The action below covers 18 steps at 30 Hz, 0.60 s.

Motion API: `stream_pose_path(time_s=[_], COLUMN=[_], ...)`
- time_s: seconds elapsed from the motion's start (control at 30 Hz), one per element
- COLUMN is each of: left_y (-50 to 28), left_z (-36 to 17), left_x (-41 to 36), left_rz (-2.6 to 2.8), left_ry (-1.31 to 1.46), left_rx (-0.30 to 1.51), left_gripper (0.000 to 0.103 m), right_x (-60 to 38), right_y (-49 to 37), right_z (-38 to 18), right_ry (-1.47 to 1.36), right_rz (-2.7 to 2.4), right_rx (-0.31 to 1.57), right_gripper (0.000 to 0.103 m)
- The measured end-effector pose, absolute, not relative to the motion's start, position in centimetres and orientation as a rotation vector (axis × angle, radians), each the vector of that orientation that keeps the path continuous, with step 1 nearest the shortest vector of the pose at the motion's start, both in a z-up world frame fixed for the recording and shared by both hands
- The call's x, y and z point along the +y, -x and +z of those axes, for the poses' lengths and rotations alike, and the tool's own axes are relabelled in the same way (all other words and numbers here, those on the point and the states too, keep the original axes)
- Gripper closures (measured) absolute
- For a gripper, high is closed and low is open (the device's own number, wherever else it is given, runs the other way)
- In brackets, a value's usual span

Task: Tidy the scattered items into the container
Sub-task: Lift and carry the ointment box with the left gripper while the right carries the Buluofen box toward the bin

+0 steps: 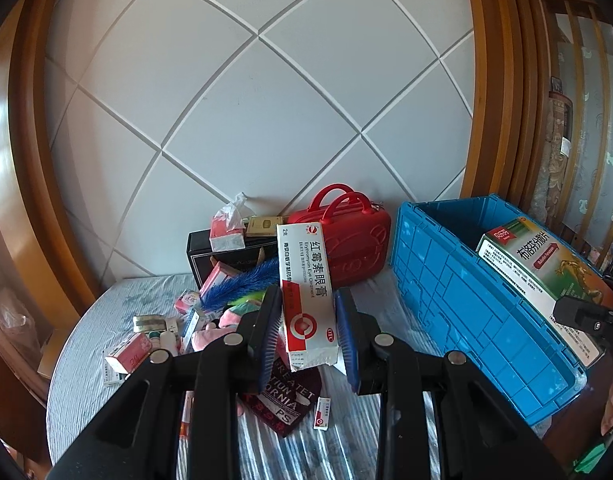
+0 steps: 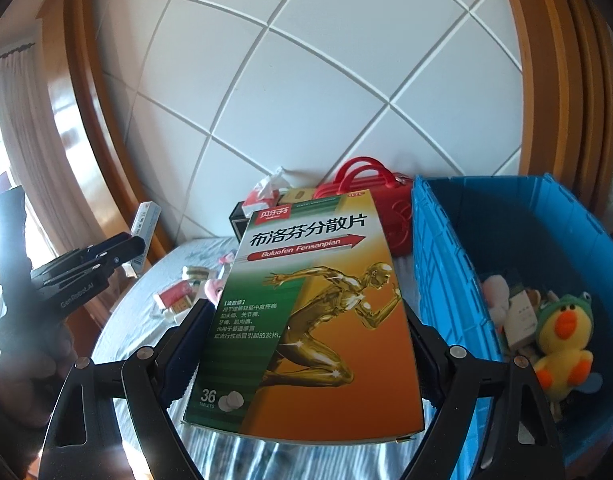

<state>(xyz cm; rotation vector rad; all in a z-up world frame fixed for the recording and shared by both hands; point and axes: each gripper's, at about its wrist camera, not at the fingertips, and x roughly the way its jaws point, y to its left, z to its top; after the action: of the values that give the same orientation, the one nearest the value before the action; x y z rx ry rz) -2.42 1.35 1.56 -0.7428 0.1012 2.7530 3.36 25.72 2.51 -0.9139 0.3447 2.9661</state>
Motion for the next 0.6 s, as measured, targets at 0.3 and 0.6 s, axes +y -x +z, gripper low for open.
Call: stream_pose_path(time_s=[0.3, 0.6], left_y=[2.9, 3.6], left_z=[2.5, 3.0], left_x=[6.2, 11.9], left_rz=[2.719, 2.662], left_ry=[0.711, 0.695], left_rx=[0.155, 0.210], left_gripper=[0.076, 0.076], right_x=[30.4, 35.1], right_y=[-5.0, -6.3], right_z=[3.4, 3.3], right_ry=[0.844, 0.803], right_rz=[2.944, 2.901], right_rx=[0.387, 0.438], right_gripper=[0.016, 0.016])
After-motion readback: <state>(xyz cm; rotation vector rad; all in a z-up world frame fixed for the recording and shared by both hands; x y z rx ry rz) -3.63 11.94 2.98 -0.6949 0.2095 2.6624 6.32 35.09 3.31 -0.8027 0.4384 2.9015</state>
